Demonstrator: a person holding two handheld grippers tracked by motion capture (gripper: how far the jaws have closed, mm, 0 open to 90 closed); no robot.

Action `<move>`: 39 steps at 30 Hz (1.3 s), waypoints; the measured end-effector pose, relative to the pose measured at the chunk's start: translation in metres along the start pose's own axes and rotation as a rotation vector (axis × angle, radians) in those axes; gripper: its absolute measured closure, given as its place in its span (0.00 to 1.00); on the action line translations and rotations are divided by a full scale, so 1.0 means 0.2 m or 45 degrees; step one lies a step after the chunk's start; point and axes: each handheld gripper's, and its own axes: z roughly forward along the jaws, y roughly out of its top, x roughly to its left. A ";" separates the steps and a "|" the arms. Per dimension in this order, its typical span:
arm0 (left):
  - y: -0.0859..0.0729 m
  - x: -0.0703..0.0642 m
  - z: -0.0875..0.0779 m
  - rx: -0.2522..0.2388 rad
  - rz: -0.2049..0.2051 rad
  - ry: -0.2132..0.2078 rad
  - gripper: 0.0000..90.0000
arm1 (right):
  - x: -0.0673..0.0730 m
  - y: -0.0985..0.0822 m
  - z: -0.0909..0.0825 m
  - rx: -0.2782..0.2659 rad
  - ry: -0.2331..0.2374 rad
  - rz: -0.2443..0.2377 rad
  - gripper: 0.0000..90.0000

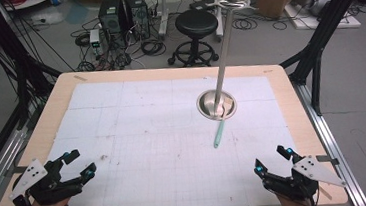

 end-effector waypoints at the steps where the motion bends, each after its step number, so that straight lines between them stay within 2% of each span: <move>1: 0.00 0.01 0.00 0.008 -0.005 0.006 0.23 | 0.00 0.00 0.00 0.005 -0.004 0.006 0.17; 7: 0.00 0.01 0.00 0.005 -0.019 0.020 0.23 | 0.01 -0.01 0.05 0.045 0.014 -0.009 0.17; 14: -0.01 0.01 0.01 0.006 -0.016 0.005 0.23 | 0.03 -0.01 0.06 0.048 0.017 -0.024 0.17; 19: -0.01 0.01 0.00 0.011 -0.021 0.006 0.23 | 0.03 0.01 0.10 0.031 0.001 -0.010 0.17; 23: -0.01 0.02 0.00 0.010 -0.030 0.006 0.23 | 0.02 0.02 0.16 0.045 -0.020 0.016 0.20; 24: -0.01 0.02 0.00 0.017 -0.034 0.005 0.23 | 0.01 0.03 0.18 0.048 -0.019 0.008 0.30; 25: -0.01 0.03 0.00 0.024 -0.037 0.002 0.23 | 0.00 0.04 0.19 0.052 0.014 0.001 0.53; 26: -0.01 0.03 0.00 0.024 -0.037 0.002 0.23 | 0.00 0.05 0.21 0.053 0.072 -0.012 0.68; 27: -0.02 0.03 0.01 0.032 -0.043 -0.001 0.23 | -0.01 0.06 0.24 0.051 0.080 -0.021 0.72; 28: -0.02 0.03 0.01 0.033 -0.043 -0.004 0.23 | -0.01 0.07 0.27 0.070 0.087 -0.015 0.82; 30: -0.02 0.03 0.01 0.033 -0.041 -0.009 0.23 | 0.00 0.07 0.35 0.114 0.100 -0.020 0.94; 33: -0.02 0.03 0.01 0.035 -0.047 -0.017 0.23 | 0.00 0.07 0.50 0.231 0.061 -0.056 0.99; 36: -0.02 0.03 0.01 0.033 -0.056 -0.018 0.23 | -0.02 0.05 0.61 0.277 0.092 -0.009 0.99; 39: -0.02 0.03 0.01 0.035 -0.060 -0.021 0.23 | -0.04 0.04 0.70 0.337 0.084 0.018 0.99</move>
